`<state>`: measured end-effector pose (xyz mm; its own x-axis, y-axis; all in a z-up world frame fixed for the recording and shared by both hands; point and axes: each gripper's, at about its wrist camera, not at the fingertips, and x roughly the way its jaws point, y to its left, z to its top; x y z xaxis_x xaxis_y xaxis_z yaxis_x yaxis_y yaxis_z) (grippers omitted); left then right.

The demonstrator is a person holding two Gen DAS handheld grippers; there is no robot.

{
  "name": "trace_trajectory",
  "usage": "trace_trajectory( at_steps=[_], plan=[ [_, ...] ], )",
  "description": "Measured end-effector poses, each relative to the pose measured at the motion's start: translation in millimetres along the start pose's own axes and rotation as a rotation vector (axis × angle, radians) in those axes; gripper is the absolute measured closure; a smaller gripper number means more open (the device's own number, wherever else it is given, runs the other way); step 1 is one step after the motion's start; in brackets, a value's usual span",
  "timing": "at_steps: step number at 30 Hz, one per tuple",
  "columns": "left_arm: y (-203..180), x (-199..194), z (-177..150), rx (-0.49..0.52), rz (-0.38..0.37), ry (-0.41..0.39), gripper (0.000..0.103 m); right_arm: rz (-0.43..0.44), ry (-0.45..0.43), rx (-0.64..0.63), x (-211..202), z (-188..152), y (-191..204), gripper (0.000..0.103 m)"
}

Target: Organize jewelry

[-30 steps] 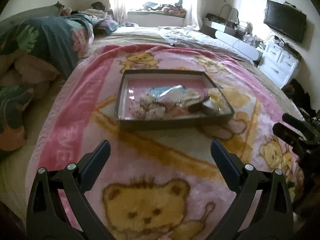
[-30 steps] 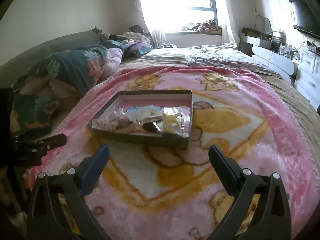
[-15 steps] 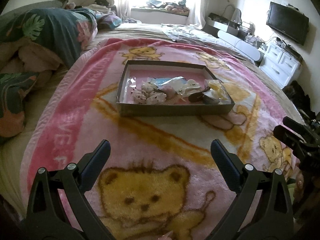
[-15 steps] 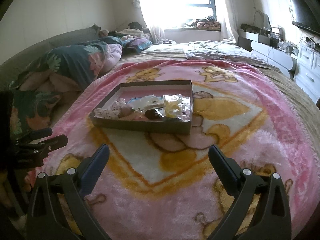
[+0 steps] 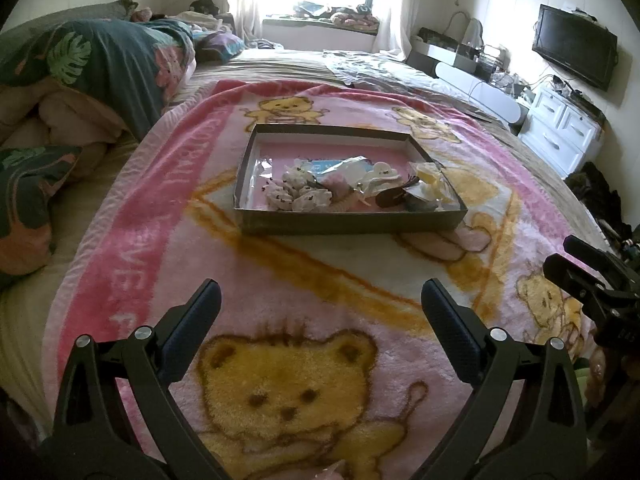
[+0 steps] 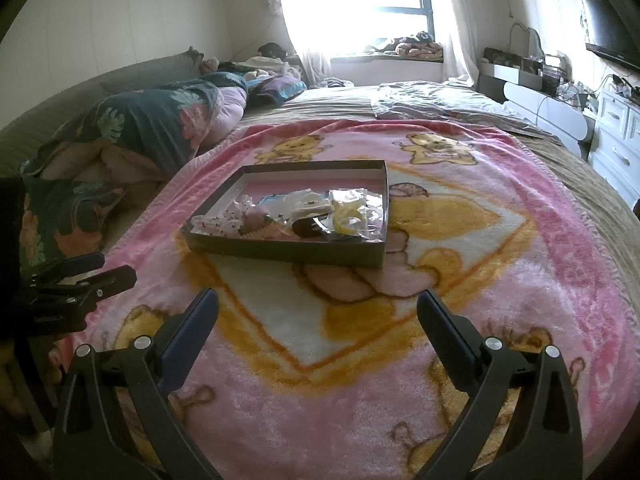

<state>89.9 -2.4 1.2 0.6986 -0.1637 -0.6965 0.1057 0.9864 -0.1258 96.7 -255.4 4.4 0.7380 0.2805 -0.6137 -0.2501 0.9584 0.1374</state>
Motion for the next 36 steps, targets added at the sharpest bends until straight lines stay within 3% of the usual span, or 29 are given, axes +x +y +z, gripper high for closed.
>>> trace_trajectory(
  at_steps=[36],
  plan=[
    [1.3,-4.2,4.9,0.006,0.014,0.011,0.009,0.0,-0.003,0.003,-0.5,-0.4,-0.3,0.004]
  ],
)
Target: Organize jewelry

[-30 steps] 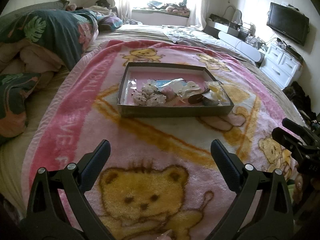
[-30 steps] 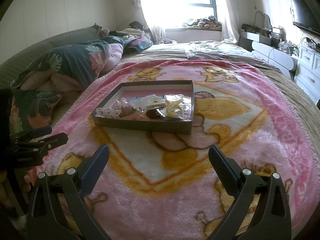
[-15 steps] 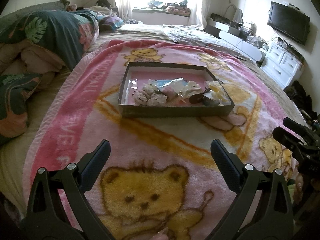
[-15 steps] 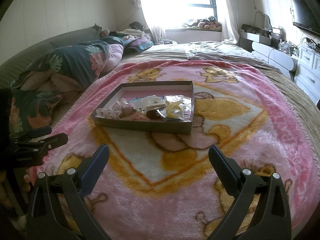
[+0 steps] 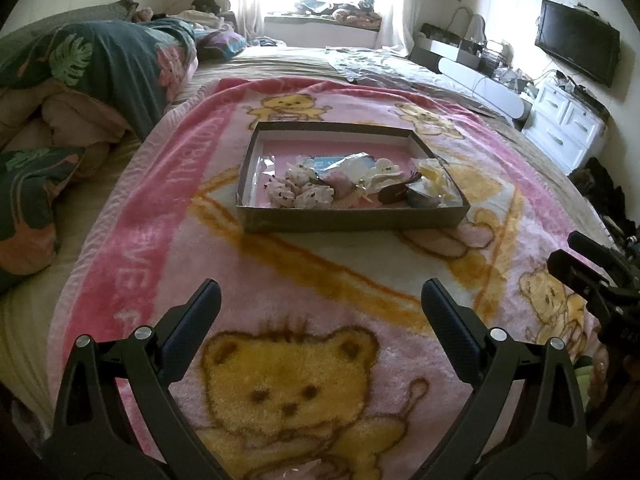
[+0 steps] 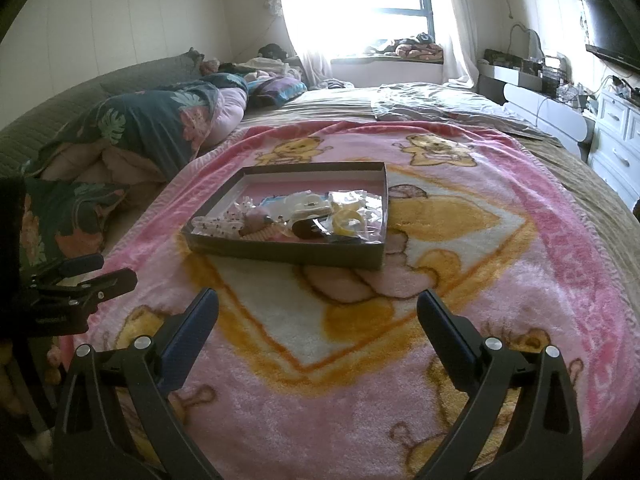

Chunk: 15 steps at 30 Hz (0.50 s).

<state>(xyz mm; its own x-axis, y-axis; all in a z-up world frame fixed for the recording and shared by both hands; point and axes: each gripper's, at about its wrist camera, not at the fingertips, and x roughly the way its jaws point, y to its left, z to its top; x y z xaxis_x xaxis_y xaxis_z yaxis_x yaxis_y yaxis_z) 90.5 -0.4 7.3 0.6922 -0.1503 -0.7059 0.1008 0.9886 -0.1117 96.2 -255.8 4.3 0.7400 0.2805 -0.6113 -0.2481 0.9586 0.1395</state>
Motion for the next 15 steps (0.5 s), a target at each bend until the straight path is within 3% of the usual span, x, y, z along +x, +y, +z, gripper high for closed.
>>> trace_trajectory(
  at_steps=[15],
  plan=[
    [-0.4,0.1,-1.1,-0.002,0.009,0.002,0.009,0.0,0.0,-0.002,-1.0,0.9,1.3,0.004]
  ],
)
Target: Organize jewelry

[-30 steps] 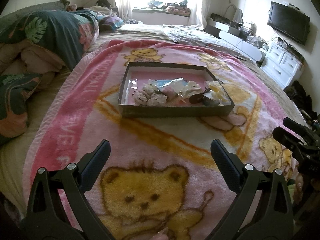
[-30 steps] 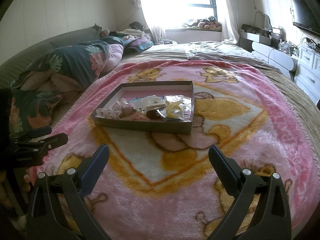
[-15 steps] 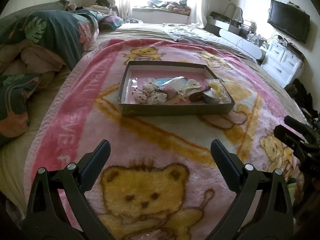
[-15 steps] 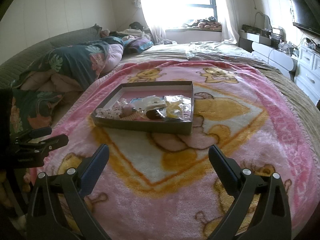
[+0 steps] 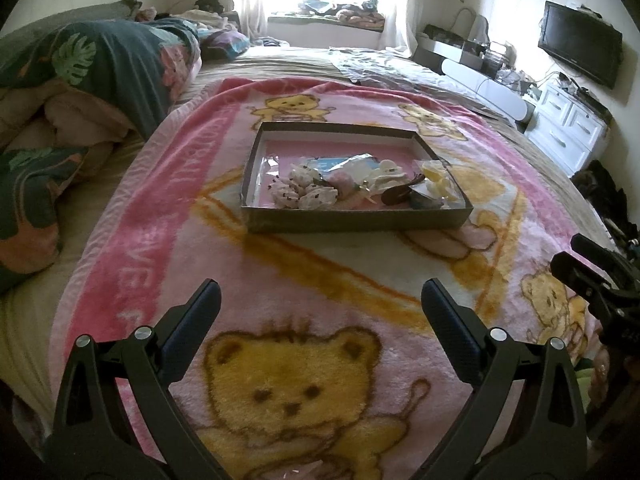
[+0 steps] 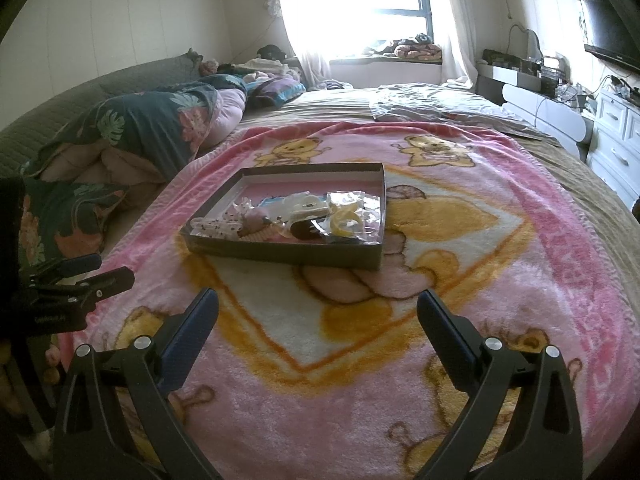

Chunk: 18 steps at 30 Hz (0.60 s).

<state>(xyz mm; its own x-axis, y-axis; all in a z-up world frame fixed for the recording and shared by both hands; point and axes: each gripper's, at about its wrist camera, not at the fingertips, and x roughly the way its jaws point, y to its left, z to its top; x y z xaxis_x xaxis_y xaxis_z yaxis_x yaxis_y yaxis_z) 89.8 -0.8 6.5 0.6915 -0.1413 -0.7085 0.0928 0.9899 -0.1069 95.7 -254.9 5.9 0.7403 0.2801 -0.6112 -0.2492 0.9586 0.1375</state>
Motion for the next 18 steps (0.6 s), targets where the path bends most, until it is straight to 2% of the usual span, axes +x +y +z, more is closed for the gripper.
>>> trace_trajectory(
  at_steps=[18],
  plan=[
    [4.1,1.1,-0.5,-0.005,0.008,0.004,0.009,-0.004,-0.001,-0.001,-0.6,0.3,-1.0,0.004]
  ],
)
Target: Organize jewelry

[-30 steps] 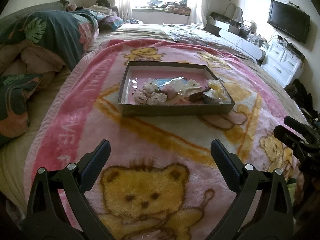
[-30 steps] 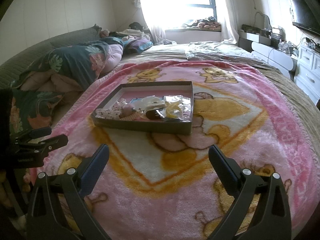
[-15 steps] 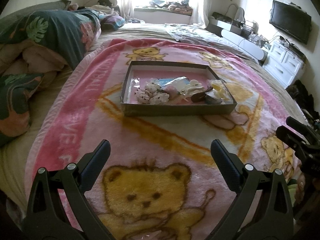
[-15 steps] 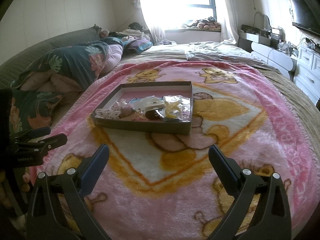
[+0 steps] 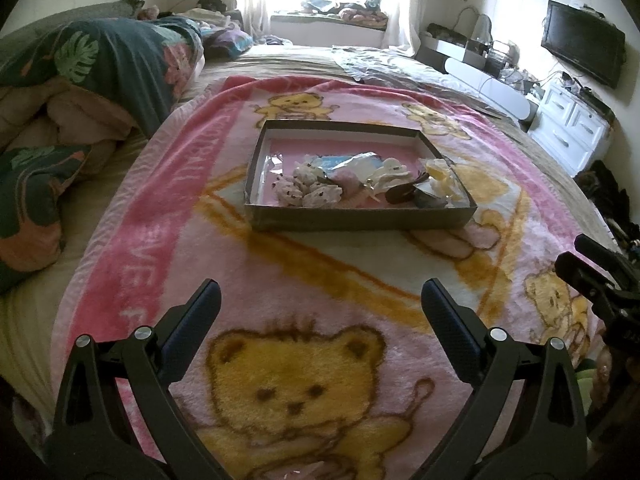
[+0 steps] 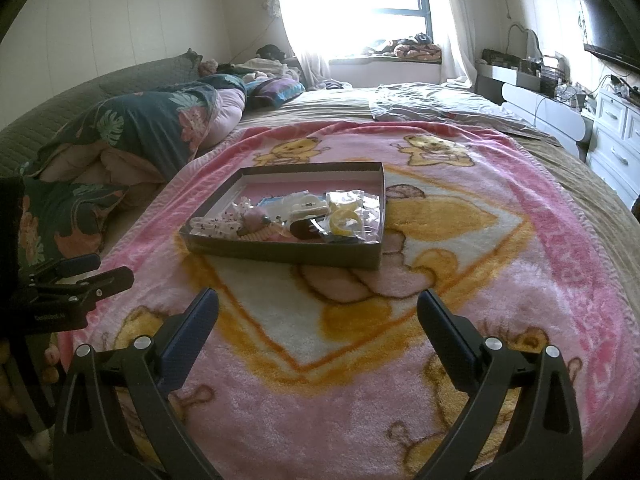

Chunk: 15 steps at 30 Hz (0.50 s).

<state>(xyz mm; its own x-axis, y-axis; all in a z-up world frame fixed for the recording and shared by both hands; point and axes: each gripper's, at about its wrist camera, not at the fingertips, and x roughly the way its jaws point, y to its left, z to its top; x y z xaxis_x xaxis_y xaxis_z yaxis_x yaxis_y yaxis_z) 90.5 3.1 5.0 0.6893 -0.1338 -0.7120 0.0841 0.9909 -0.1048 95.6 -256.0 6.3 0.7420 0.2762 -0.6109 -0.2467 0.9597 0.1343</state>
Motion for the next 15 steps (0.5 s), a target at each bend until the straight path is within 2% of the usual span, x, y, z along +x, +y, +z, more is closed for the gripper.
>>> trace_trajectory(
  at_steps=[5,10,15],
  plan=[
    [1.6,1.4,-1.3,0.013,0.028,-0.007,0.009,-0.001,0.0,0.0,-0.2,-0.1,0.7,0.004],
    [7.8,3.9,-1.6,-0.017,-0.024,0.0,0.009,-0.009,0.0,-0.001,-0.2,0.4,-3.8,0.004],
    [13.9,9.2,-0.8,-0.032,0.07,0.0,0.009,-0.027,0.006,0.009,5.8,0.5,-12.6,0.004]
  ],
)
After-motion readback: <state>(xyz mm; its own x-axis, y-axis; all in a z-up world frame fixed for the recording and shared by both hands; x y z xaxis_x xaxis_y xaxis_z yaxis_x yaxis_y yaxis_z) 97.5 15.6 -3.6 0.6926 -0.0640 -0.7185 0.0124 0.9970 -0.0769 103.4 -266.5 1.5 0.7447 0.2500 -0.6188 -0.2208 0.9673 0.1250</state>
